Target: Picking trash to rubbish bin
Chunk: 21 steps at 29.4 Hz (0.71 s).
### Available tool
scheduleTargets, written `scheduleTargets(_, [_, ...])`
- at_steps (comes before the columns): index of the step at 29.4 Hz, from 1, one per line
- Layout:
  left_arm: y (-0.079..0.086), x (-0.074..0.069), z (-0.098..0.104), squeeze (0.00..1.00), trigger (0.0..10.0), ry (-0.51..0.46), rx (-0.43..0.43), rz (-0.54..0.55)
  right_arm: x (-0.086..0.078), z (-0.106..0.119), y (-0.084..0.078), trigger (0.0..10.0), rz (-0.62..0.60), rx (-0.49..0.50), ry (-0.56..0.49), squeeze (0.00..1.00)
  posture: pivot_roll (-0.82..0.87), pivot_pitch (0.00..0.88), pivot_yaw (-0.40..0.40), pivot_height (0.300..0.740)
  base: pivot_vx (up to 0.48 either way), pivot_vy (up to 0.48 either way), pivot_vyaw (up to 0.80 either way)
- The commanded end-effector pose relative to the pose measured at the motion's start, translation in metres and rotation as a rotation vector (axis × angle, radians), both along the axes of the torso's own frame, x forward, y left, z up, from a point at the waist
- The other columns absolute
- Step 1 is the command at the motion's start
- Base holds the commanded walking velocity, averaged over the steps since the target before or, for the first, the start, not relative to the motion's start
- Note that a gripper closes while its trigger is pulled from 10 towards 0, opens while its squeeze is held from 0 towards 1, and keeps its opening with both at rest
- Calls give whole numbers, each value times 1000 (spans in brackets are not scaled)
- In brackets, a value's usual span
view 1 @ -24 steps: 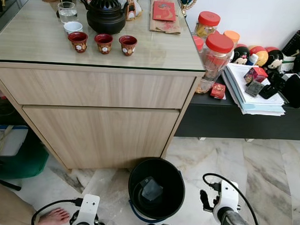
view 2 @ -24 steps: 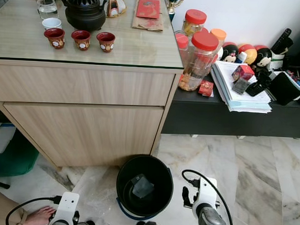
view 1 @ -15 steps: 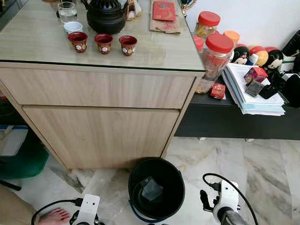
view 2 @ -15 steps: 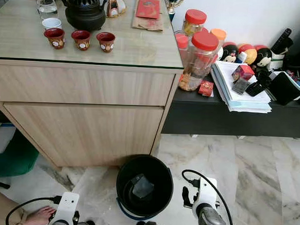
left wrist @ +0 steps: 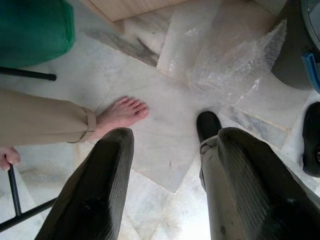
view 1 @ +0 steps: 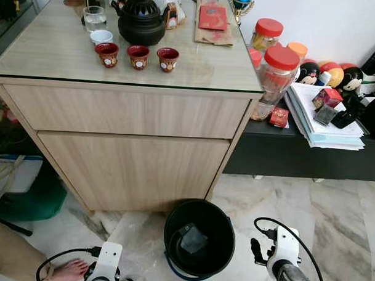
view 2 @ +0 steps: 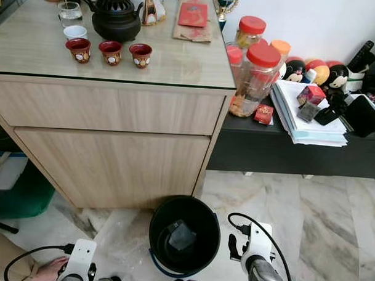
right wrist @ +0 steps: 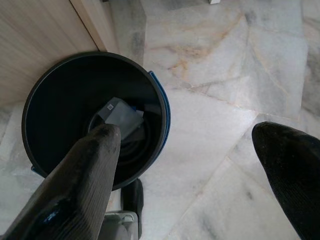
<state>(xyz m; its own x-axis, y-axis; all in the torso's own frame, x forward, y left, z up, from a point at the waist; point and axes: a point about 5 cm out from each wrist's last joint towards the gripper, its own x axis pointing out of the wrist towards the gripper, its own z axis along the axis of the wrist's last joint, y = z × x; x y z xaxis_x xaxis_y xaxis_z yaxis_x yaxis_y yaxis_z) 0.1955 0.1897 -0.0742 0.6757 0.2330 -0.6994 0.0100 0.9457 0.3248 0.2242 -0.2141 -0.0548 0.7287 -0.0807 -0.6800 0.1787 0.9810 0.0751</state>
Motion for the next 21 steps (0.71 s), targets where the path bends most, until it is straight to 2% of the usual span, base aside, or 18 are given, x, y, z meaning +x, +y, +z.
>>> scheduleTargets(1, [-1,-8,-5,0,10000,37,3,-3,-6,-3,-5,10000,-31,3,12,0,85,151,-128,740,0,0,0])
scheduleTargets(21, [-6,-9,-5,0,10000,30,-22,15,-4,-1,-7,10000,-33,-1,6,0,68,163,-129,740,0,0,0])
